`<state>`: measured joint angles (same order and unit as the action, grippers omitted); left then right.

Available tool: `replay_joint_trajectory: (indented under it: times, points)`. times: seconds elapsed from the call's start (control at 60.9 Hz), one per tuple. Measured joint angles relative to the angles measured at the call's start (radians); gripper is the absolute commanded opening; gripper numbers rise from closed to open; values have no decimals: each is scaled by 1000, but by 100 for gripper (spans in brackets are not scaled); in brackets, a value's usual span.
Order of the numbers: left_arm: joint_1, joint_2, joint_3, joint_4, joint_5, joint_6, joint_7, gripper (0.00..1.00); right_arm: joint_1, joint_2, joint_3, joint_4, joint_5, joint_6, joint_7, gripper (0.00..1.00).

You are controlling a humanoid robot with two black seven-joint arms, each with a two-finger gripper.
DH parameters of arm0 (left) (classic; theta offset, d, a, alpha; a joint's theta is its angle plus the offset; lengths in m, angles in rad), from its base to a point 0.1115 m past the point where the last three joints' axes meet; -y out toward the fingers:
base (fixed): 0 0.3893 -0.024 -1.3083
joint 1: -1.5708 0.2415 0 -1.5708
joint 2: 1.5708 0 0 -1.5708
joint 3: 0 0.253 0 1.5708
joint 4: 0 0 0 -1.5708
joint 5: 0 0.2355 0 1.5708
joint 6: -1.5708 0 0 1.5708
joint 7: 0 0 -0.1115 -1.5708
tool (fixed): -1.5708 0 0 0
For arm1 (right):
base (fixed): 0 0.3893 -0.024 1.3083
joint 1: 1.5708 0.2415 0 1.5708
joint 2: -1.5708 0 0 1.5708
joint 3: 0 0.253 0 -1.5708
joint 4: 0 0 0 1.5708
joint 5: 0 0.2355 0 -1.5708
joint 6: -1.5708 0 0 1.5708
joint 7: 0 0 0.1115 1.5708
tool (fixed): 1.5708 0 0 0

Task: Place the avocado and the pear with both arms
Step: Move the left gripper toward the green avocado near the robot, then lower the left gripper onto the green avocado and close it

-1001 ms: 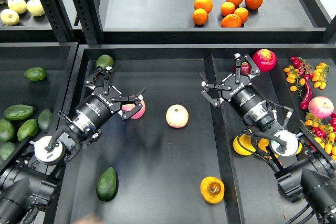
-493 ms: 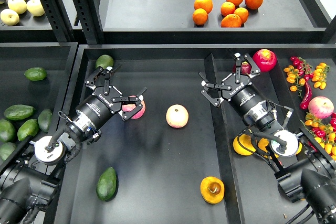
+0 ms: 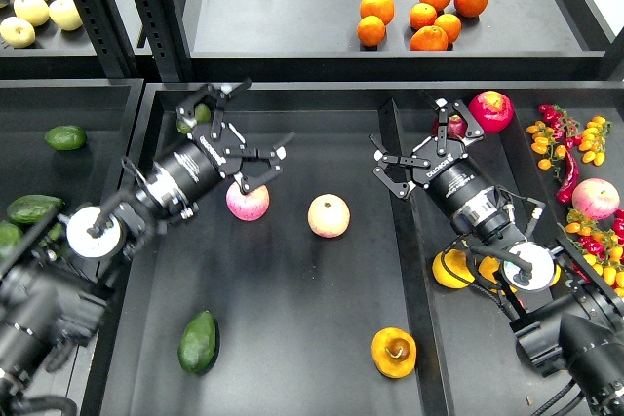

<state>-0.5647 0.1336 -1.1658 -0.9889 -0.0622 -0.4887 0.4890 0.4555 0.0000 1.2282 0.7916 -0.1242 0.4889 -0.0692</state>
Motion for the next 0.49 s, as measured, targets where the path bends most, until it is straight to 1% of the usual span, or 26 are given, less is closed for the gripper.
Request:
replay_joint_trajectory:
  times: [0.115,0.131,0.148,0.197,0.361,0.493]
  points:
    - [-48,122,150,-15,-47,0,0,99,-1,0,1,-2,0,0,-3,99]
    - [-70,173,225,-28,-57,0,0,99,-3,0,2,-3,0,0,-3,99]
    - [-76,187,245,-33,-58,0,0,99,-3,0,2,-3,0,0,-3,99]
    - [-92,215,290,-41,-60,0,0,99,-5,0,2,-3,0,0,-3,99]
    - [-196,324,538,-63,-55,0,0,98,-10,0,3,-3,0,0,-3,99]
    - [-256,392,691,-99,-40,0,0,98,-11,0,4,-2,0,0,-3,99]
